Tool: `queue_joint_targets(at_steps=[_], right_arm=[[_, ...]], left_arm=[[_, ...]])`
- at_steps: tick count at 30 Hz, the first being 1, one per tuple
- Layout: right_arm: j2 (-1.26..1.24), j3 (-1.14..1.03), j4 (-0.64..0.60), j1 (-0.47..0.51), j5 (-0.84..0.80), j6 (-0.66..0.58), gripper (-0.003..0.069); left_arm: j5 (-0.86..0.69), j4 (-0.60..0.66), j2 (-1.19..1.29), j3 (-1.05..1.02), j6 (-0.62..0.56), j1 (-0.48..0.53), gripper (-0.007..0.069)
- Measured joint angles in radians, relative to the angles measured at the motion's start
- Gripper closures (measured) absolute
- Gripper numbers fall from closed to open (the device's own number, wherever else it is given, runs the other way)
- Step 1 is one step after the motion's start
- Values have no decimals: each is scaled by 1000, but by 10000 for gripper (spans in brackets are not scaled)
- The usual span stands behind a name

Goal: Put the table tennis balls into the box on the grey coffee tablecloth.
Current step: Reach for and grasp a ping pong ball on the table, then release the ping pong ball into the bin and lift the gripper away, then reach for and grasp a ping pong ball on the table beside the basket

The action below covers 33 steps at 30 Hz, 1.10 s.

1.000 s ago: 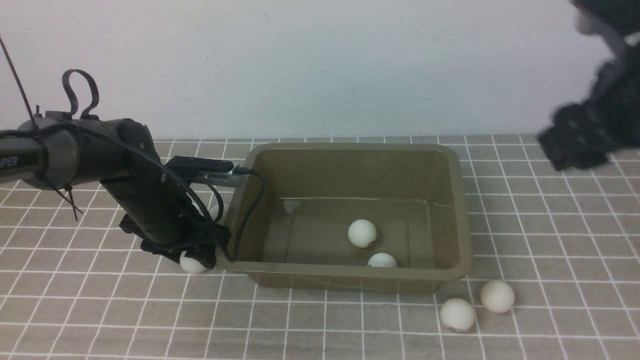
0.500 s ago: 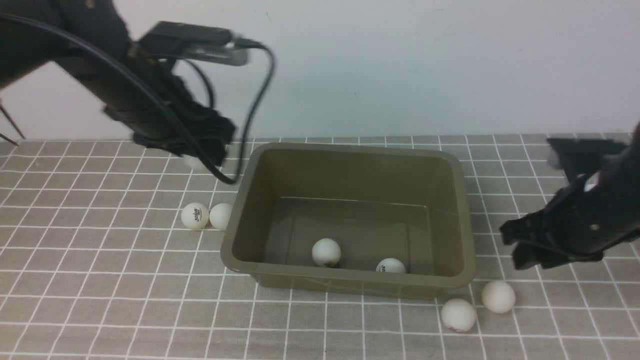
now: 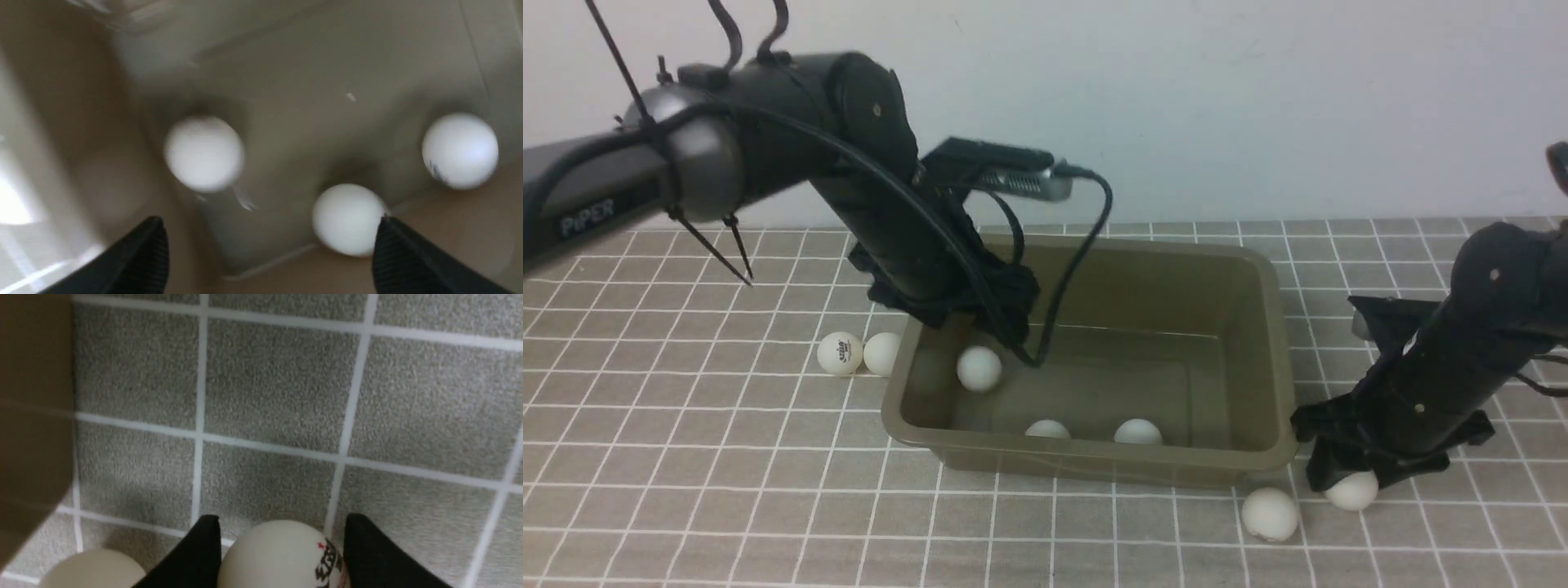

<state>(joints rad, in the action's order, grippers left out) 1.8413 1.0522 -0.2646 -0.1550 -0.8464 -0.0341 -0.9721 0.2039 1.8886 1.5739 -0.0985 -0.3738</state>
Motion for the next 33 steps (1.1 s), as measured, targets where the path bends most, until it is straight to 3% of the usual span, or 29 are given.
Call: queue_joint_targets(at_steps=[2, 3, 4, 6, 9, 13, 17, 19, 21, 22, 25, 26, 27, 29, 32, 33], right_arm=[[-21, 25, 37, 16, -54, 34, 298], [-39, 39, 53, 25, -81, 47, 298], [-77, 65, 71, 39, -121, 65, 298], [-158, 117, 87, 54, -173, 94, 298], [-257, 205, 55, 49, -195, 93, 298], [-284, 314, -35, -17, -173, 34, 298], [-215, 387, -70, -100, -154, 2, 295], [-117, 442, -72, -151, -153, 0, 215], [-87, 456, -72, -159, -155, 0, 180], [-44, 484, -68, -169, -177, -1, 94], [-24, 513, -42, -171, -224, -5, 34], [-26, 525, -25, -171, -252, -9, 22], [-31, 533, -12, -171, -267, -14, 21], [-99, 537, 72, -171, -347, -23, 89], [-170, 526, 131, -172, -375, -9, 170], [-244, 507, 187, -172, -386, 19, 239]], left_arm=[[-33, -44, -20, 42, 17, 26, 145], [-53, -75, -34, 58, 21, 42, 235], [-77, -118, -68, 76, 25, 82, 388], [-108, -159, -104, 86, 26, 147, 543], [-160, -168, -116, 88, 29, 235, 610], [-201, -129, -89, 43, 28, 346, 629], [-203, -67, -30, 2, -18, 381, 621], [-189, -9, 21, -4, -89, 377, 571], [-180, 0, 33, -4, -103, 372, 555], [-141, 22, 58, -4, -128, 362, 484], [-94, 25, 83, -4, -139, 350, 389], [-63, 24, 96, -4, -142, 345, 326], [-40, 23, 103, -4, -142, 342, 284], [29, 22, 132, -4, -147, 333, 153], [64, 21, 153, -4, -149, 330, 106], [86, 21, 169, -4, -150, 328, 86]])
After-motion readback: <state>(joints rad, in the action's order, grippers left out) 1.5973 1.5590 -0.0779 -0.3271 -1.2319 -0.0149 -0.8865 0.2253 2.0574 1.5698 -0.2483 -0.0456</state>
